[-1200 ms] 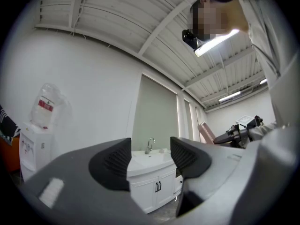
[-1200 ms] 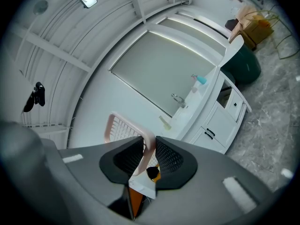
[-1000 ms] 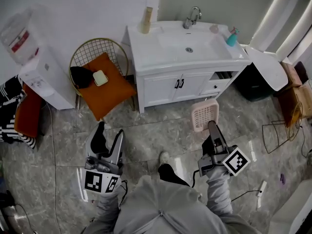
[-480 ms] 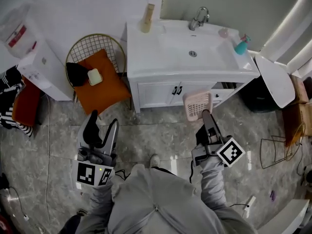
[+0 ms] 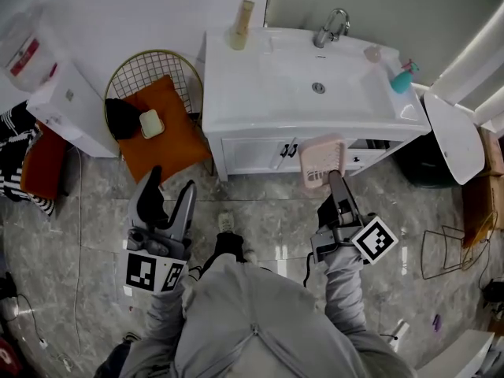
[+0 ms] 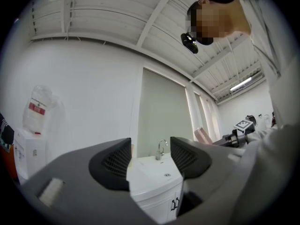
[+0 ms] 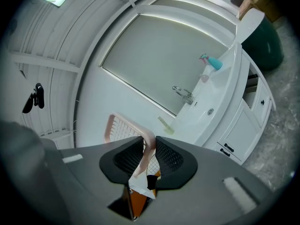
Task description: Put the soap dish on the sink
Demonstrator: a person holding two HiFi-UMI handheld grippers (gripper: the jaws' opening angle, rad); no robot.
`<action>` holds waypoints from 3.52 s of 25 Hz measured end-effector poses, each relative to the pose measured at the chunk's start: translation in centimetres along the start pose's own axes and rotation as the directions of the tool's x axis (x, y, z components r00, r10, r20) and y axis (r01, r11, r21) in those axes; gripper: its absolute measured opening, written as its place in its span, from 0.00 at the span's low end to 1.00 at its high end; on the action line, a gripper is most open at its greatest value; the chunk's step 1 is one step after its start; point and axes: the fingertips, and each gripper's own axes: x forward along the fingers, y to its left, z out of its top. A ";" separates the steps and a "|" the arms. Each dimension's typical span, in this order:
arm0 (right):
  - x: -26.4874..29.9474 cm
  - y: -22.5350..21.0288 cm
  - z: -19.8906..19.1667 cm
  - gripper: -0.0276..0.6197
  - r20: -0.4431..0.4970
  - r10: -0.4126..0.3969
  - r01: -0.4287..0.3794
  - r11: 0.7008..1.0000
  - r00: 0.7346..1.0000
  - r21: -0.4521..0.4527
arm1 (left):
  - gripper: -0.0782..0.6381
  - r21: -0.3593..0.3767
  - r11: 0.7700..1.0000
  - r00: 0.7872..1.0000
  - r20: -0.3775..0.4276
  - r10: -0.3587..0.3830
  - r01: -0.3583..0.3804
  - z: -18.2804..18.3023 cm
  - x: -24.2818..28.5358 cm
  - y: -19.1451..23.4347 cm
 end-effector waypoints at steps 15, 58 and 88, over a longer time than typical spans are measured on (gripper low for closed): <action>14.5 -5.4 4.2 0.17 0.030 -0.087 0.088 0.996 0.996 -0.013 | 0.51 -0.007 0.993 0.993 -0.002 -0.119 0.119 -4.8 17.3 6.2; 47.1 -20.6 -3.0 0.17 -0.501 -0.234 0.154 0.968 0.833 -0.196 | 0.51 -0.067 0.995 0.996 -0.052 0.067 -0.070 -10.8 33.5 19.1; 52.4 -22.0 -10.2 0.17 -0.712 -0.267 0.028 0.944 0.649 -0.329 | 0.51 -0.075 0.984 0.984 -0.080 0.157 -0.163 -12.4 33.4 21.0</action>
